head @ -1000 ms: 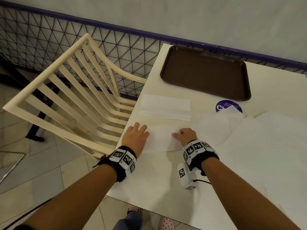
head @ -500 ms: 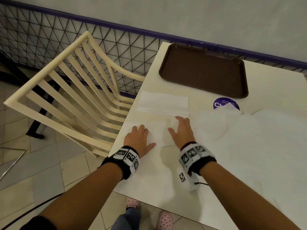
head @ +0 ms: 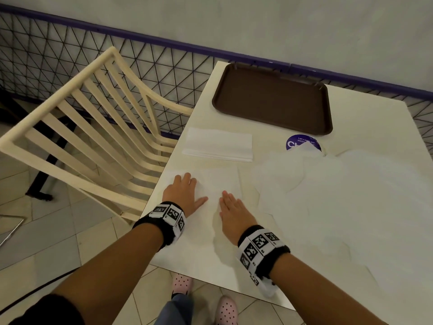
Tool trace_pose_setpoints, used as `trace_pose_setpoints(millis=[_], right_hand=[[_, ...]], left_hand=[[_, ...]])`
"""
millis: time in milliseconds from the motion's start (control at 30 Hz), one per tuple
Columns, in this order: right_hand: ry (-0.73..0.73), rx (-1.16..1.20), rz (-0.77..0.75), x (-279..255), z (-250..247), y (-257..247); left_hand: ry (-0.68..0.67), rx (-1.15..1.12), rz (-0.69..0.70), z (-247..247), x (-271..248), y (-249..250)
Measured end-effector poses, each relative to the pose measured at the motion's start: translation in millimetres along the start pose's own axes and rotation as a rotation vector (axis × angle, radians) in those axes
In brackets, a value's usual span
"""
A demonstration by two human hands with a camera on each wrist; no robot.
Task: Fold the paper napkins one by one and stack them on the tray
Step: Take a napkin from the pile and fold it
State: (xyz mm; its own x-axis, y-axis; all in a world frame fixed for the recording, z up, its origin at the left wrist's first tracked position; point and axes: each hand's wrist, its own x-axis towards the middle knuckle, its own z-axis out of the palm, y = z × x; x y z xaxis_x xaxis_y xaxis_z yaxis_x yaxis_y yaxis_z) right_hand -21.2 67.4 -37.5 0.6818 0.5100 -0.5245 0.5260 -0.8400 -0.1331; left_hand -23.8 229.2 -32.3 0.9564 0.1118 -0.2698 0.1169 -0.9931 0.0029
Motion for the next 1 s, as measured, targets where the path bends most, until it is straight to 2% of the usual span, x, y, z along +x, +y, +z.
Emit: trace_pose_setpoints(millis=[167,233,300,333,500,633,733,833,900,1000], right_hand=[[-0.022,0.023,0.006,-6.1,-9.2,16.9],[-0.012,0.014,-0.004,-4.5,-11.5,16.7],[-0.011,0.019,-0.014,-3.1,-13.4,15.6],[-0.017,0.023,-0.018,-3.3,-14.8,15.5],[-0.007,-0.005,-0.035,-4.6,-19.3,17.4],[-0.023,-0.016,-0.046,-4.9,-19.7,18.6],[-0.022,-0.056,-0.053,-4.2,-20.0,19.3],[-0.026,-0.100,-0.048,-0.5,-20.7,18.7],[-0.011,-0.128,-0.031,0.4,-25.0,17.3],[0.007,-0.171,-0.013,-0.7,-38.3,13.7]], left_hand=[[0.075,-0.004,0.011,0.4,-13.3,14.5],[0.135,0.012,0.138,5.8,-24.9,33.2],[0.140,0.054,0.287,14.9,-34.2,51.3],[0.128,0.073,0.310,19.8,-35.6,56.0],[0.106,0.055,0.187,26.3,-38.3,48.2],[0.119,0.029,0.054,26.1,-48.1,21.5],[0.199,0.048,0.008,35.0,-57.1,-3.3],[0.166,0.068,-0.072,29.8,-66.4,-17.9],[0.100,0.087,-0.074,19.3,-67.4,-19.5],[0.100,0.229,0.036,-3.0,-53.3,-17.9]])
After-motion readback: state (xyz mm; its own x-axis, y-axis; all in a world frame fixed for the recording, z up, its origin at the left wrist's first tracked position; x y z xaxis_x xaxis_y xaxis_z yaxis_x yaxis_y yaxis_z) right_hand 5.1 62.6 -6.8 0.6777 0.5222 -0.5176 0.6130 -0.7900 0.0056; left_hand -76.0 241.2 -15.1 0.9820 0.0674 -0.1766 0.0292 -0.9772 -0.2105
